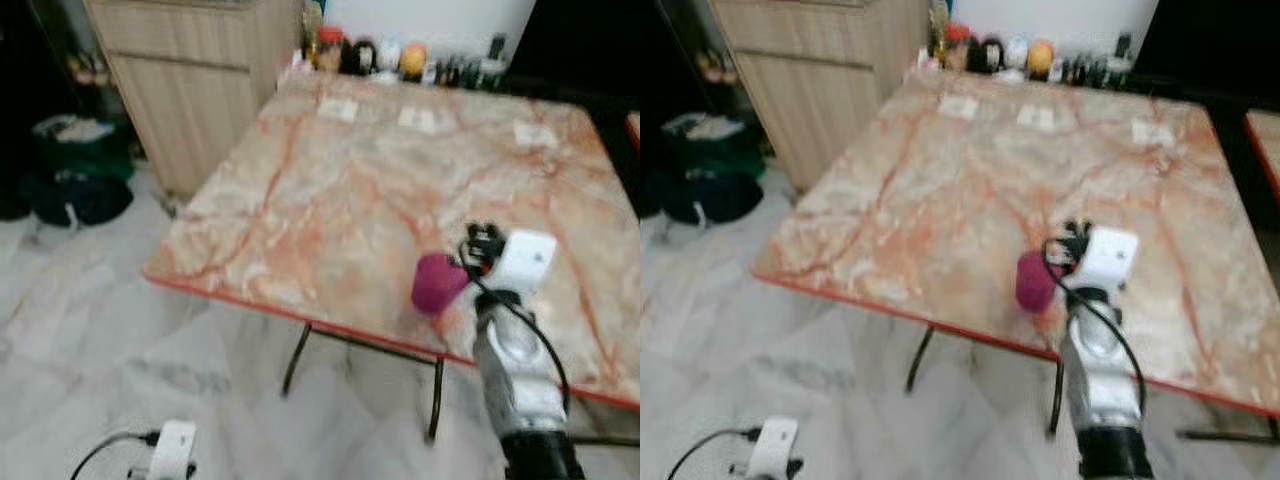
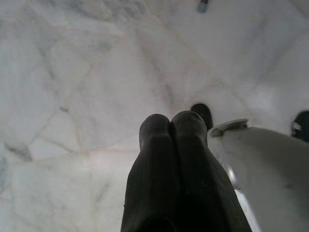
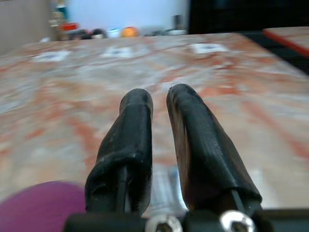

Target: Setting the table

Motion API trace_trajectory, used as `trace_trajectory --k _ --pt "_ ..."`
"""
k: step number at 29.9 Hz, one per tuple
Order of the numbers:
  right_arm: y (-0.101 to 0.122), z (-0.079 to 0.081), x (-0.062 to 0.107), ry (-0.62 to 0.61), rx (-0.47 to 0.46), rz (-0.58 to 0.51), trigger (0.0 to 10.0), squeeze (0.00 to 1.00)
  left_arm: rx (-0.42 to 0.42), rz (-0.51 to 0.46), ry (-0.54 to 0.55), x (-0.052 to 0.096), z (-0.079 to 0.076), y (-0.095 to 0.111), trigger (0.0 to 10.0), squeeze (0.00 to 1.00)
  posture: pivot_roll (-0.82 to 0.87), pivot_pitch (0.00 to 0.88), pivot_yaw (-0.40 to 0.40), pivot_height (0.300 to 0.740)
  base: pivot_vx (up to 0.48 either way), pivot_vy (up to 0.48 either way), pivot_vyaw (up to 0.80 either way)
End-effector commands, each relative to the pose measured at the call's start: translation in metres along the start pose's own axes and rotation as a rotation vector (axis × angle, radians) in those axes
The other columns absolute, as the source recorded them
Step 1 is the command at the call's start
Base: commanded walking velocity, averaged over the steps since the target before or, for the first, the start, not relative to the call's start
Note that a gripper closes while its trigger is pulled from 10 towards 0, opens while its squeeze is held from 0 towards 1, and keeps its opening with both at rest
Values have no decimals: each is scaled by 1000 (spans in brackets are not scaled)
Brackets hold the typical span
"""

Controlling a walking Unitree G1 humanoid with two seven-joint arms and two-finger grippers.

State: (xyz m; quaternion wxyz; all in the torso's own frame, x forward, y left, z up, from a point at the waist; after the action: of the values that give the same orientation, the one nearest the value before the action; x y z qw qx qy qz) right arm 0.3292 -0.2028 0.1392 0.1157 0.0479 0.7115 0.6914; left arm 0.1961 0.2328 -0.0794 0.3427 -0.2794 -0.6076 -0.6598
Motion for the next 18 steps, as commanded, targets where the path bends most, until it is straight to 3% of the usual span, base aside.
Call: trace_trajectory --k 1,7,9,11,12,13,14,17,18 --pt "0 -9 0 -31 10 1 10000 0 15 19 2 0 -1 -4 10000 0 83 85 -34 740 0 0 0" --pt "6 -21 -2 -84 27 -26 10000 0 21 15 3 0 -1 -3 10000 0 84 84 -36 740 0 0 0" --pt "6 -40 -3 -179 44 -19 10000 0 23 13 2 0 -2 -2 10000 0 84 84 -37 740 0 0 0" --pt "2 -48 -4 -192 51 9 10000 0 23 14 -1 0 -2 -2 10000 0 83 85 -36 740 0 0 0" --pt "-1 -52 -4 -191 68 33 10000 780 23 16 -7 0 -2 -2 10000 0 84 85 -36 740 0 0 0" --pt "-3 -55 -4 -191 79 44 10000 780 22 18 -10 0 -2 -2 10000 0 85 85 -37 740 0 0 0" --pt "-7 -58 -4 -169 92 74 10000 1000 22 18 -10 0 -2 -2 10000 0 87 87 -38 740 0 0 0" --pt "-15 -60 -5 -137 102 138 10000 1000 23 17 -8 0 -2 -1 10000 0 86 88 -39 740 0 0 0" --pt "-26 -57 -5 -90 80 213 10000 1000 23 17 -8 0 -2 -2 10000 0 86 88 -39 740 0 0 0"
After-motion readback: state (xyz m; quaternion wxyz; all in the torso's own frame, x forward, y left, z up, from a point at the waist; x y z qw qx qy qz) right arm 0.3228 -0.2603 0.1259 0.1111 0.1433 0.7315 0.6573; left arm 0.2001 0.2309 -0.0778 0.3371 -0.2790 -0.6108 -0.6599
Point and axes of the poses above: a point about 5 cm out from each wrist's last joint towards the gripper, its own x axis pointing back from the gripper into the wrist, its own y axis along the axis of the wrist's last joint, z = x × y, the point moved 1 cm from there along -x, pointing out of the wrist towards the gripper, and after that the axes turned 6 degrees about x, right-handed, at the moved point
